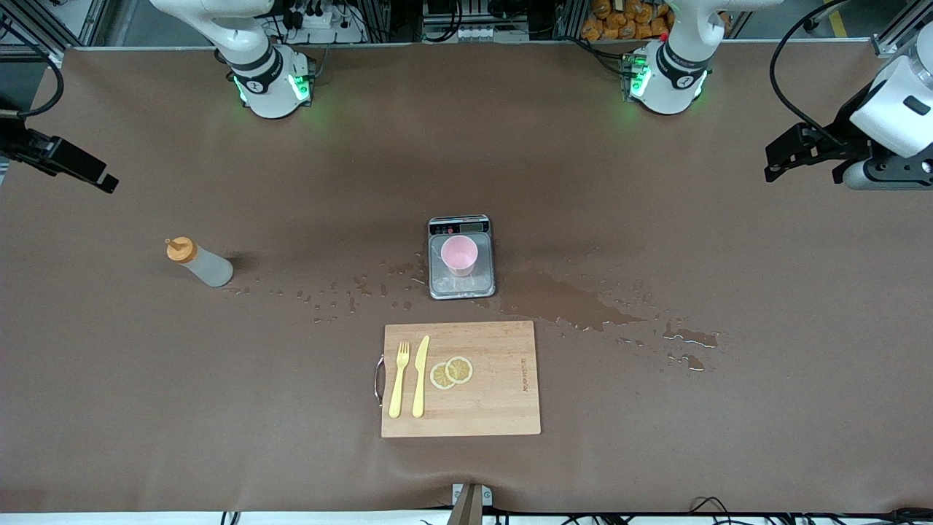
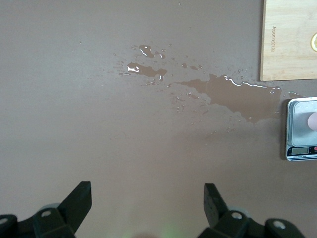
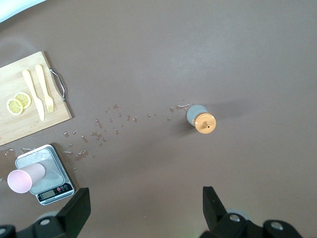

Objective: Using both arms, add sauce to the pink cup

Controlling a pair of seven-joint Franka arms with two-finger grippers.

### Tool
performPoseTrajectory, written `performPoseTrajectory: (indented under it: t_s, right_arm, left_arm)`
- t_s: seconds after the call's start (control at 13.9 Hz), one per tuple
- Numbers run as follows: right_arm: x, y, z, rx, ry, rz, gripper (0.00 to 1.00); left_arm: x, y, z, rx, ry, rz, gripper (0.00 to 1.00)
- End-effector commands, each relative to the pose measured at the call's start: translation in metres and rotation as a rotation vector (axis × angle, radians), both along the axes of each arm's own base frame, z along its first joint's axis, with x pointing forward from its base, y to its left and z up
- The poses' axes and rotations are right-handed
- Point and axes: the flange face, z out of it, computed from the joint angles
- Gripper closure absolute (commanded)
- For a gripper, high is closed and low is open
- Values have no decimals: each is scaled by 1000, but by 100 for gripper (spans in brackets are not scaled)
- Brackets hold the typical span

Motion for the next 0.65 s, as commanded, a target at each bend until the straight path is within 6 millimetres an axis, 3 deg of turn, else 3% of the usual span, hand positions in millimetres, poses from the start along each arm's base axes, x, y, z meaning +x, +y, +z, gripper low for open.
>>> performPoseTrajectory:
  t_s: [0.0,0.58]
  right_arm:
    - [-4,-3,4,-42,-15,8,0]
    - [0,-4,3,-57,-31,19,0]
  left_arm:
    - [-5,1,6,16,-5,4,0]
    - [-4,1,5,16,-5,4,0]
